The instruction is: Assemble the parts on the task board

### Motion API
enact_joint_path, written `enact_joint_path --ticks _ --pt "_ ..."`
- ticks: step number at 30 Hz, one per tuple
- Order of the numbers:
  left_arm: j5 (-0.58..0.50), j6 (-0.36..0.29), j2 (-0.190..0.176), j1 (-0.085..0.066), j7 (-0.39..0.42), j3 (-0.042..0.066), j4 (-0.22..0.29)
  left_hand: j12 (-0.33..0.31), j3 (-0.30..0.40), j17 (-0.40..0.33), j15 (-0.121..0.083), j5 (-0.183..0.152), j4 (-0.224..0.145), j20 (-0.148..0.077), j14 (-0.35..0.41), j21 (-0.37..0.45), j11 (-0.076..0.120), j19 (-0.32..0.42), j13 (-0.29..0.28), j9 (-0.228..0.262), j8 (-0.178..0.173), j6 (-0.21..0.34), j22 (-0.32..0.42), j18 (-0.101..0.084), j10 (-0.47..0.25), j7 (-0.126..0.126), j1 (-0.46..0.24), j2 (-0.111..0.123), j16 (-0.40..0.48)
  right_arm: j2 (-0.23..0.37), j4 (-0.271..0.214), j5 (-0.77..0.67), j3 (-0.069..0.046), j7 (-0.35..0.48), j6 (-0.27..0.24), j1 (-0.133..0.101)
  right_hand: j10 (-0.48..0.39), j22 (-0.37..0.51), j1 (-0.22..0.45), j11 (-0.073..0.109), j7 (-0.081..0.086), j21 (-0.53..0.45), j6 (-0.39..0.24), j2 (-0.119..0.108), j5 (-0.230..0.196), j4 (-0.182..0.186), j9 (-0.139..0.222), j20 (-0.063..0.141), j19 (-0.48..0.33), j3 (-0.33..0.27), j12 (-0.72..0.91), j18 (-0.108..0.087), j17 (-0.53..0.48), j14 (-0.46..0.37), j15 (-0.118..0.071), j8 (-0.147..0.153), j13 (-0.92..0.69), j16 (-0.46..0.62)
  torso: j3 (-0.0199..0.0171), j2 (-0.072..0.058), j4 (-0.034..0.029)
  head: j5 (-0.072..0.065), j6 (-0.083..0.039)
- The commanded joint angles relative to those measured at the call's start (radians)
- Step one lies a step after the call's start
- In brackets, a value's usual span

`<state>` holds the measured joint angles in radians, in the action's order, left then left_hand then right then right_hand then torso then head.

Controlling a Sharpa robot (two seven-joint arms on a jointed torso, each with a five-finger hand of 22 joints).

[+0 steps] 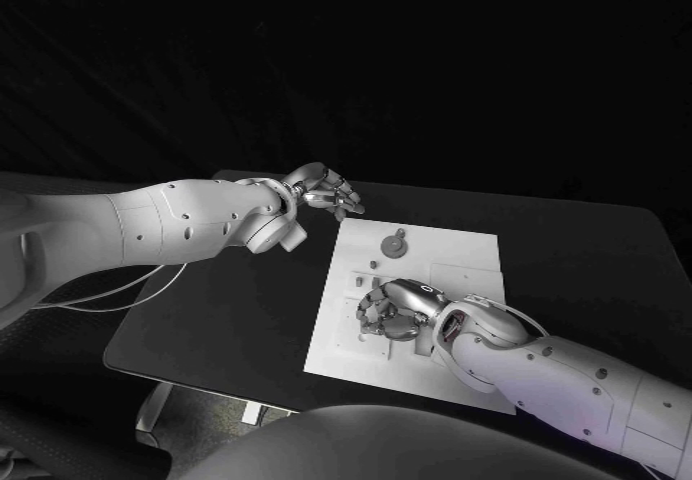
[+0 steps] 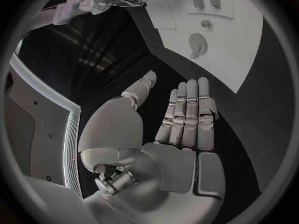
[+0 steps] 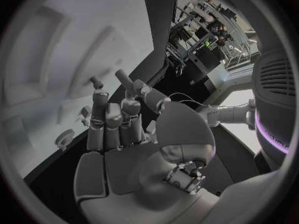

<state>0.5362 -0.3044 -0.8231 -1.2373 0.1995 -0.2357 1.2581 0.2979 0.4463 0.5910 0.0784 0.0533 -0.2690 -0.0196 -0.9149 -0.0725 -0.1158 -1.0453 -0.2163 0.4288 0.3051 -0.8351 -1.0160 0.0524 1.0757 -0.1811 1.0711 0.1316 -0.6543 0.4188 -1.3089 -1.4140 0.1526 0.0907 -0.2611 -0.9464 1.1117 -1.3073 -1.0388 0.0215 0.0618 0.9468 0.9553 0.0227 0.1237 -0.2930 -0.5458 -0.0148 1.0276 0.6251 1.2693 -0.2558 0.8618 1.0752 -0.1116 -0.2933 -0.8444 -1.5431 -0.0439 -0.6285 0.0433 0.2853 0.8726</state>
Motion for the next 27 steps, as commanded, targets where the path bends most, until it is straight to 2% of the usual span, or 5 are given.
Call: enact_joint_path --ticks 1,15,27 --pt "0.001 0.006 0.004 -0.001 0.010 0.001 0.002 -0.005 0.003 0.002 0.001 0.000 0.000 0.000 -0.006 0.003 -0.002 0.005 -0.001 0.000 0.005 -0.004 0.002 0.012 0.006 0.000 0.005 0.001 0.006 -0.010 0.005 -0.016 0.000 0.020 0.011 0.006 0.000 -0.013 -0.001 0.000 0.028 0.006 0.079 0.009 0.004 0.000 -0.021 0.001 0.001 0.008 -0.005 -0.006 0.000 0.000 -0.009 -0.017 -0.001 -0.002 -0.0018 0.000 -0.0007 0.004 0.000" --pt "0.001 0.006 0.004 -0.001 0.009 0.001 0.001 -0.006 0.003 0.003 0.001 0.000 0.000 0.000 -0.006 0.003 -0.002 0.005 -0.001 0.000 0.005 -0.004 0.002 0.011 0.007 0.000 0.005 0.001 0.007 -0.024 0.019 -0.027 0.002 0.020 0.021 0.012 0.000 -0.013 -0.001 0.000 0.028 0.007 0.079 0.011 0.004 0.000 -0.022 0.001 0.001 0.009 -0.005 -0.006 0.000 0.000 -0.009 -0.017 -0.001 -0.003 -0.0014 0.000 0.0003 0.013 0.000" --pt "0.001 0.006 0.003 -0.001 0.009 0.001 0.001 -0.007 0.003 0.004 0.001 0.000 0.000 0.000 -0.006 0.003 -0.002 0.005 -0.001 0.000 0.005 -0.004 0.002 0.012 0.007 -0.001 0.006 0.001 0.008 -0.020 0.025 -0.028 0.005 0.017 0.032 0.013 -0.001 -0.013 0.000 0.000 0.028 0.007 0.079 0.011 0.004 0.000 -0.022 0.001 0.000 0.009 -0.005 -0.006 0.000 0.000 -0.009 -0.016 -0.002 -0.003 -0.0011 0.000 0.0010 0.013 0.000"
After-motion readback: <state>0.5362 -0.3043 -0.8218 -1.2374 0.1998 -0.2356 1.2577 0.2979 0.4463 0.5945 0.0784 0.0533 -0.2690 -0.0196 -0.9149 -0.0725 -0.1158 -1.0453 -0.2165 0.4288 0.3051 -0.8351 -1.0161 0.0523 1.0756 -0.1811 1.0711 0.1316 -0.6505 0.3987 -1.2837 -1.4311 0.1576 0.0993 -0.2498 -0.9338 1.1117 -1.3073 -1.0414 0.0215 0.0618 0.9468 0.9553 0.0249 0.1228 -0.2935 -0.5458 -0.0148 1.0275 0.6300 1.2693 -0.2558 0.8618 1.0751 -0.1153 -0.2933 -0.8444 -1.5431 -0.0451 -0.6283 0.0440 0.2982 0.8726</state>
